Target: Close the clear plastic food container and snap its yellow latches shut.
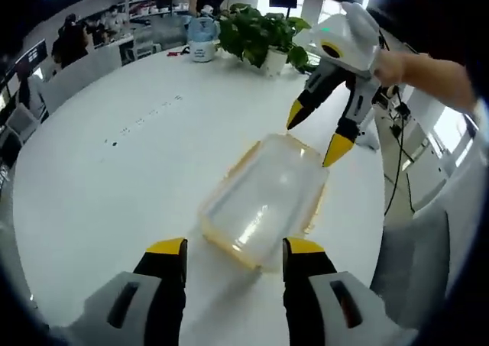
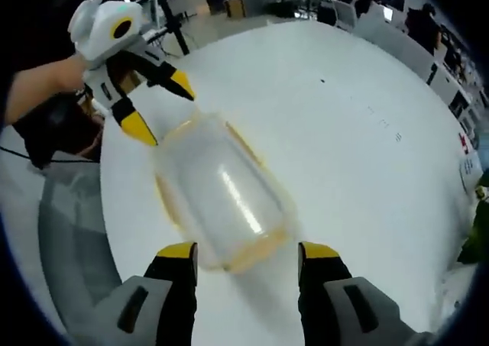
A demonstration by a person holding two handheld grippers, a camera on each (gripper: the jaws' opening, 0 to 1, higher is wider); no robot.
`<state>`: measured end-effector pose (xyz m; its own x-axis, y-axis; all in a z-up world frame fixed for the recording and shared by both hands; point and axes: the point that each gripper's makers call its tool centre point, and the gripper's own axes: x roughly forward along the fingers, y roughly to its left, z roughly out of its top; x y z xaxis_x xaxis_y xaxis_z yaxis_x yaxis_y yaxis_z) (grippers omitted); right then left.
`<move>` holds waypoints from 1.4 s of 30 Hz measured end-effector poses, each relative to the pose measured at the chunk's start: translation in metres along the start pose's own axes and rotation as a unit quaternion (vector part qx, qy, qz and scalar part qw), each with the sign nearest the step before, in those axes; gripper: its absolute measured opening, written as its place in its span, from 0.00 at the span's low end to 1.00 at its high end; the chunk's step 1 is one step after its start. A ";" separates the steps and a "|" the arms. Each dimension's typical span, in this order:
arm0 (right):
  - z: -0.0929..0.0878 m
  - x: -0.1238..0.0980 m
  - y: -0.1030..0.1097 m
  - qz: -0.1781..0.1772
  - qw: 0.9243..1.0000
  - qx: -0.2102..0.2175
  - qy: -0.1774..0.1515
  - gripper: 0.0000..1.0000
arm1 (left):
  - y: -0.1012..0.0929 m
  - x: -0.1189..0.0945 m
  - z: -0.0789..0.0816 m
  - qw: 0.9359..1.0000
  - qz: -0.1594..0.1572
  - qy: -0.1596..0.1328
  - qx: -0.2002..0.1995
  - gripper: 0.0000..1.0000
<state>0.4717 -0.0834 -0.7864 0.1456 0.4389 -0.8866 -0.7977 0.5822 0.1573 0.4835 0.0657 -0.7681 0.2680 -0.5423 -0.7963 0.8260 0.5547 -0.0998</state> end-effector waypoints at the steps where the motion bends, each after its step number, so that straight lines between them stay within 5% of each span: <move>1: 0.001 0.000 -0.002 -0.007 1.000 0.010 -0.001 0.53 | 0.000 0.000 0.000 1.000 0.001 -0.002 -0.007 0.51; 6: 0.003 0.001 -0.004 -0.015 0.999 0.048 -0.010 0.52 | 0.002 0.003 -0.003 0.999 0.017 0.004 -0.046 0.51; 10: 0.003 0.003 -0.007 -0.024 0.997 0.074 -0.013 0.51 | 0.001 0.005 0.000 0.990 0.015 -0.020 -0.136 0.51; 18: 0.006 0.004 -0.005 -0.025 0.992 0.117 -0.030 0.49 | 0.000 0.009 -0.006 0.984 0.033 -0.011 -0.174 0.50; 23: 0.004 0.012 0.004 -0.008 0.986 0.160 -0.038 0.50 | -0.008 0.016 -0.010 0.971 0.017 -0.014 -0.239 0.52; 32: -0.001 0.017 0.004 -0.001 0.980 0.194 -0.044 0.50 | -0.015 0.023 -0.018 0.965 -0.004 -0.010 -0.262 0.45; 42: -0.001 0.018 0.008 0.002 0.976 0.214 -0.049 0.48 | -0.015 0.025 -0.019 0.969 -0.003 -0.005 -0.249 0.39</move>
<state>0.4679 -0.0713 -0.8018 0.2154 0.4923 -0.8433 -0.4837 0.8040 0.3458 0.4687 0.0561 -0.7974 0.2705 -0.5504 -0.7899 0.4869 0.7860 -0.3810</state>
